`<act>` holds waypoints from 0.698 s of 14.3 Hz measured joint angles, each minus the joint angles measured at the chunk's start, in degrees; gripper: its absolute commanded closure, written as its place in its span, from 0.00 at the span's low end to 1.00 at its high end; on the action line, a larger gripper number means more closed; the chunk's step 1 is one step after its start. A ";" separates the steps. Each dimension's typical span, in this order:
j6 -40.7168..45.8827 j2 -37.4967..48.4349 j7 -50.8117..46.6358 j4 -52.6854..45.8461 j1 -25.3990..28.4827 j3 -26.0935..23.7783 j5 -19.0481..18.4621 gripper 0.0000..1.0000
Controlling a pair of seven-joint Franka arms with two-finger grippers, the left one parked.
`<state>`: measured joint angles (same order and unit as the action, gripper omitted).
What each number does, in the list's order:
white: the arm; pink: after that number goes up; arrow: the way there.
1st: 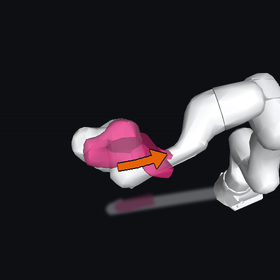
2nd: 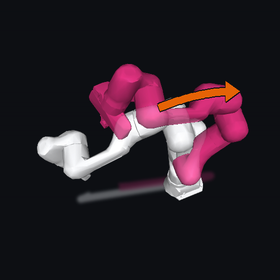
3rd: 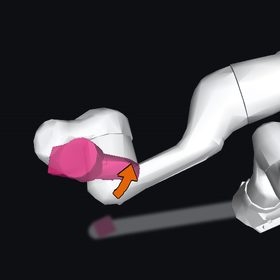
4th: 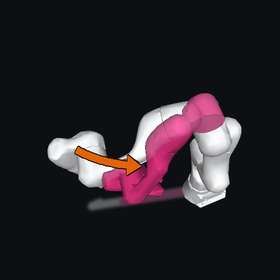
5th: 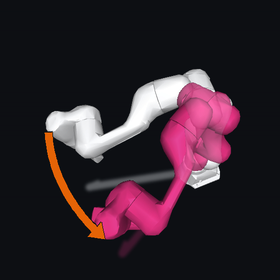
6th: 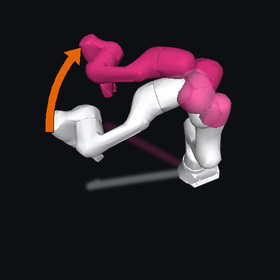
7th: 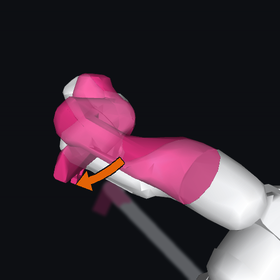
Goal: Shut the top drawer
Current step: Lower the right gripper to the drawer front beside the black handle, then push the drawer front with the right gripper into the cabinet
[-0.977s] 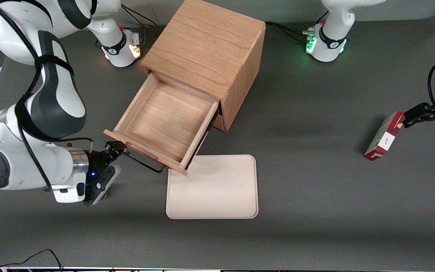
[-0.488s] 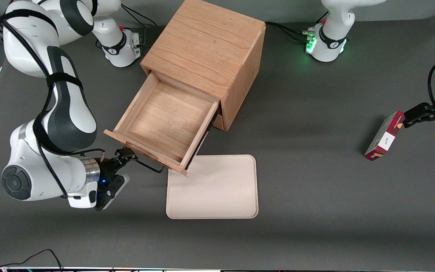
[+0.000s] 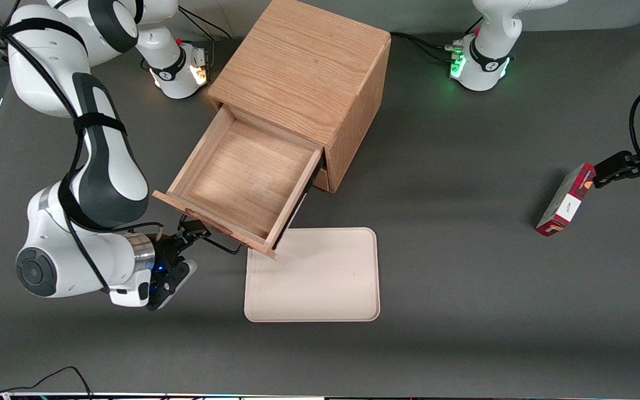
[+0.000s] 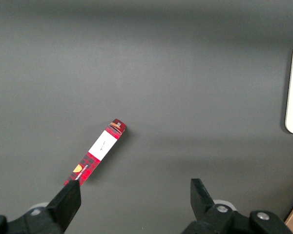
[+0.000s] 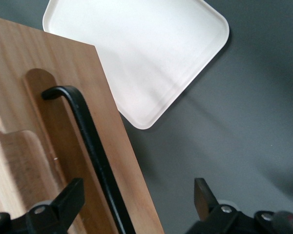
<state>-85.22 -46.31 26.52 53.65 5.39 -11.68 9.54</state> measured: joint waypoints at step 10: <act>-4.93 1.47 -0.03 6.95 -0.54 -0.05 0.66 0.00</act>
<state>-90.14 -44.84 26.48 60.60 4.84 -11.72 10.20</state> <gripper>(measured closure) 0.000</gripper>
